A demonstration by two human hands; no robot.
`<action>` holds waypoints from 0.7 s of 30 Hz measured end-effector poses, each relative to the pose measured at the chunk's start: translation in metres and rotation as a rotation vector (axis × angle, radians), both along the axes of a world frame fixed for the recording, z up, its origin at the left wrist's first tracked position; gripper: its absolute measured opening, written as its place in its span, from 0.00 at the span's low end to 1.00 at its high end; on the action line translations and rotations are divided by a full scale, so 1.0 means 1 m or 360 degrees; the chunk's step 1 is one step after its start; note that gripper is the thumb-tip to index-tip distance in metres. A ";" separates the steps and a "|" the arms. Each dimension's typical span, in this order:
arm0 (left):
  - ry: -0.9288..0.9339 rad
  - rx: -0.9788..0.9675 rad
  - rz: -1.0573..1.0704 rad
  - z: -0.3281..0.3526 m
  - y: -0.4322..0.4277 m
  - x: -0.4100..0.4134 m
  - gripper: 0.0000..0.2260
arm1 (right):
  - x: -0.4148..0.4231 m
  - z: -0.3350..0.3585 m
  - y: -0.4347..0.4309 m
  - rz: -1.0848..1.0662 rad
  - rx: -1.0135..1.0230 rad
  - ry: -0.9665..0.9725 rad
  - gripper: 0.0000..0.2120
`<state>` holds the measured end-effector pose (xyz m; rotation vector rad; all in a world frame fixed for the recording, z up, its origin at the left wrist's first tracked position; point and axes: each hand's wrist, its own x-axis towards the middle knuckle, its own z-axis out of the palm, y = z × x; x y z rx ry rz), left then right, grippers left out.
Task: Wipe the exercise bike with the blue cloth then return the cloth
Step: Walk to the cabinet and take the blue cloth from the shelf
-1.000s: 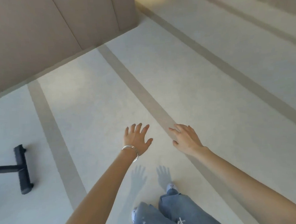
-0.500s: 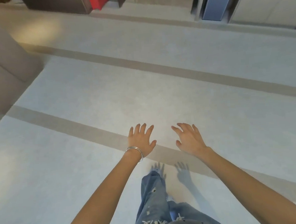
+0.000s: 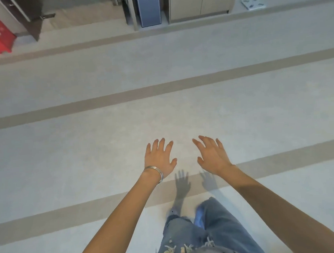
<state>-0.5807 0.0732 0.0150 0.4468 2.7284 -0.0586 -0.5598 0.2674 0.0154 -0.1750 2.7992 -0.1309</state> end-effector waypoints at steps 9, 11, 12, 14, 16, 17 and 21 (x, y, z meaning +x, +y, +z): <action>-0.0017 -0.0026 -0.0176 -0.007 0.063 -0.074 0.28 | -0.049 -0.006 0.061 -0.0188 -0.0033 -0.0068 0.28; -0.0038 -0.0028 -0.0172 -0.007 0.084 -0.094 0.28 | -0.071 -0.005 0.080 -0.0190 -0.0046 -0.0080 0.28; -0.0043 -0.0028 -0.0167 -0.007 0.095 -0.105 0.27 | -0.084 -0.004 0.092 -0.0184 -0.0048 -0.0080 0.28; -0.0042 -0.0025 -0.0145 -0.005 0.116 -0.129 0.27 | -0.110 -0.003 0.114 -0.0165 -0.0037 -0.0085 0.28; -0.0037 -0.0018 -0.0117 -0.001 0.138 -0.152 0.27 | -0.139 0.000 0.138 -0.0152 -0.0022 -0.0087 0.28; -0.0033 -0.0018 -0.0107 0.000 0.149 -0.164 0.27 | -0.153 0.001 0.149 -0.0150 -0.0017 -0.0084 0.27; 0.0007 0.0002 -0.0054 0.008 0.186 -0.209 0.28 | -0.202 0.009 0.187 -0.0097 -0.0009 -0.0081 0.28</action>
